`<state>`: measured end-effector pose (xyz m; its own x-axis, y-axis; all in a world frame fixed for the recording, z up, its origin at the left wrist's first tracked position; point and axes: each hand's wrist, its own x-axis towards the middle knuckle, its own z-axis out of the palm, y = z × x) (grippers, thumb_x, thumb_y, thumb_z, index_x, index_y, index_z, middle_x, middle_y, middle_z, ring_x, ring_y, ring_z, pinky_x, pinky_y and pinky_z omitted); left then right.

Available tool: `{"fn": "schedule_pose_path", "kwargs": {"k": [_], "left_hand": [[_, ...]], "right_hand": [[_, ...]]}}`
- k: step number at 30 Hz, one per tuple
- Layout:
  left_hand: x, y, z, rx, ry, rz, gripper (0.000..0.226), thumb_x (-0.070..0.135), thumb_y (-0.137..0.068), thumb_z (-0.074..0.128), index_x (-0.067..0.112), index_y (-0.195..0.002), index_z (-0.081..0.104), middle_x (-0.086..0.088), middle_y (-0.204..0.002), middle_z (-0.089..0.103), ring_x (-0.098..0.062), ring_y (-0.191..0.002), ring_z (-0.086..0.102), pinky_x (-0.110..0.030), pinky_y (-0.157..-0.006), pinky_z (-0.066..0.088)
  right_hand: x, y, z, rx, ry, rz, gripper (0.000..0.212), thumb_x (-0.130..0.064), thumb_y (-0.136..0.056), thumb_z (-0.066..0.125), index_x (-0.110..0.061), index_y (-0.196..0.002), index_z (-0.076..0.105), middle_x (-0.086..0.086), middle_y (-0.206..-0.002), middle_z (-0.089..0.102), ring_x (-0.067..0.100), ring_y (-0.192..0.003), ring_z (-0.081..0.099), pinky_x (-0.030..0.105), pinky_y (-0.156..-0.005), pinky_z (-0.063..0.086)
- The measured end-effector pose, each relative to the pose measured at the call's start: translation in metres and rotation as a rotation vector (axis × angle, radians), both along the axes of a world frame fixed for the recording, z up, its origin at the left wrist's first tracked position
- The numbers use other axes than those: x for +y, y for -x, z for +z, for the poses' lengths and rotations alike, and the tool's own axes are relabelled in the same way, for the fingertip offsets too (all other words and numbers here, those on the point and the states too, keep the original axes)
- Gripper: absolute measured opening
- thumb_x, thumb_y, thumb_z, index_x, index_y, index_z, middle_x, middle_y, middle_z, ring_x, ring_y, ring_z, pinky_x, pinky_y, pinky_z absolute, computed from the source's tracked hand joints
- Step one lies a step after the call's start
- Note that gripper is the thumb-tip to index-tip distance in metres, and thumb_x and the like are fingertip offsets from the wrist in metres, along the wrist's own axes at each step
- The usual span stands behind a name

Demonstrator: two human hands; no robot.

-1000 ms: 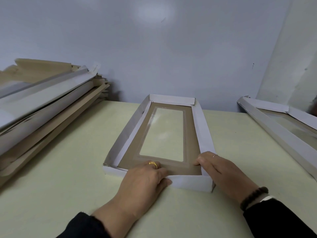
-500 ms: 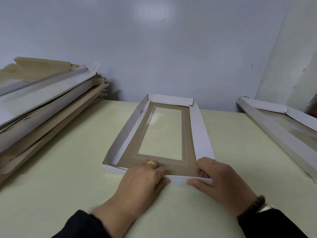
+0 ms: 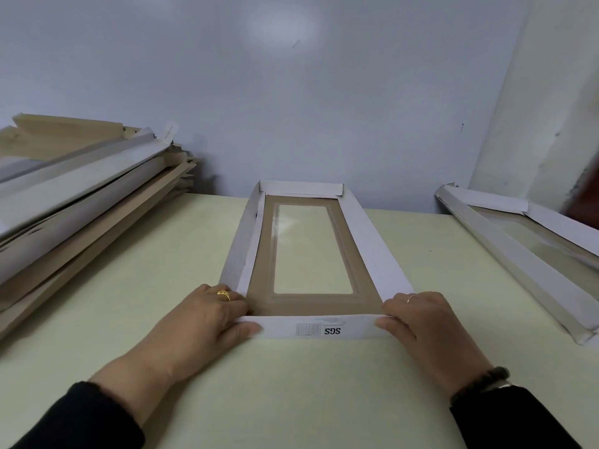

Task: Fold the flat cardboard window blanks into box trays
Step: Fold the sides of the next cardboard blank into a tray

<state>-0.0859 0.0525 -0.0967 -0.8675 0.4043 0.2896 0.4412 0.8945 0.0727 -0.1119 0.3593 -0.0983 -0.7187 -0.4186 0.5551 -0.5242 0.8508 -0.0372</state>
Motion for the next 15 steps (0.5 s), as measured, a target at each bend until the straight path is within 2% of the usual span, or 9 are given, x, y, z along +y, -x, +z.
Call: {"fn": "schedule_pose_path", "kwargs": {"k": [2, 4, 8, 12, 15], "left_hand": [[-0.0026, 0.0014, -0.0016, 0.002, 0.033, -0.005, 0.093, 0.075, -0.07, -0.012, 0.022, -0.093, 0.061, 0.014, -0.092, 0.056, -0.004, -0.094, 0.046, -0.017, -0.082, 0.031], [-0.0026, 0.002, -0.0031, 0.015, 0.03, -0.014, 0.084, 0.074, -0.072, -0.008, 0.023, -0.085, 0.057, 0.014, -0.087, 0.051, -0.004, -0.085, 0.041, -0.016, -0.076, 0.029], [0.0008, -0.001, -0.0027, 0.008, -0.042, -0.011, 0.04, 0.07, -0.077, 0.009, 0.036, -0.067, 0.027, 0.02, -0.071, 0.033, -0.003, -0.072, 0.031, -0.018, -0.069, 0.025], [0.0028, -0.0021, -0.003, -0.011, -0.15, 0.005, 0.038, 0.069, -0.075, 0.021, 0.033, -0.064, 0.025, 0.016, -0.065, 0.034, -0.003, -0.062, 0.035, -0.018, -0.068, 0.028], [0.0044, -0.001, -0.0037, -0.002, -0.25, 0.001, 0.04, 0.068, -0.073, 0.031, 0.029, -0.06, 0.029, 0.012, -0.06, 0.034, -0.006, -0.059, 0.033, -0.016, -0.062, 0.028]], "right_hand": [[-0.0005, 0.0, 0.0001, 0.009, 0.002, 0.011, 0.021, -0.018, -0.069, 0.064, -0.009, -0.052, 0.054, -0.004, -0.047, 0.044, 0.016, -0.04, 0.047, 0.025, -0.061, 0.035], [0.0003, 0.0002, -0.0001, 0.012, 0.009, 0.027, 0.022, -0.016, -0.069, 0.068, -0.009, -0.053, 0.054, -0.004, -0.047, 0.044, 0.016, -0.041, 0.047, 0.025, -0.06, 0.038], [-0.0001, 0.0003, 0.0006, 0.005, 0.016, 0.042, 0.023, -0.018, -0.071, 0.065, -0.011, -0.053, 0.052, -0.01, -0.052, 0.034, 0.018, -0.042, 0.047, 0.027, -0.059, 0.041], [0.0, 0.0007, -0.0009, 0.007, 0.03, 0.049, 0.024, -0.02, -0.073, 0.061, -0.013, -0.053, 0.049, -0.01, -0.051, 0.034, 0.02, -0.042, 0.047, 0.028, -0.06, 0.04], [0.0003, 0.0022, -0.0025, 0.025, 0.017, 0.028, 0.024, -0.019, -0.072, 0.062, -0.011, -0.053, 0.051, -0.002, -0.046, 0.044, 0.018, -0.041, 0.047, 0.028, -0.06, 0.029]]}}
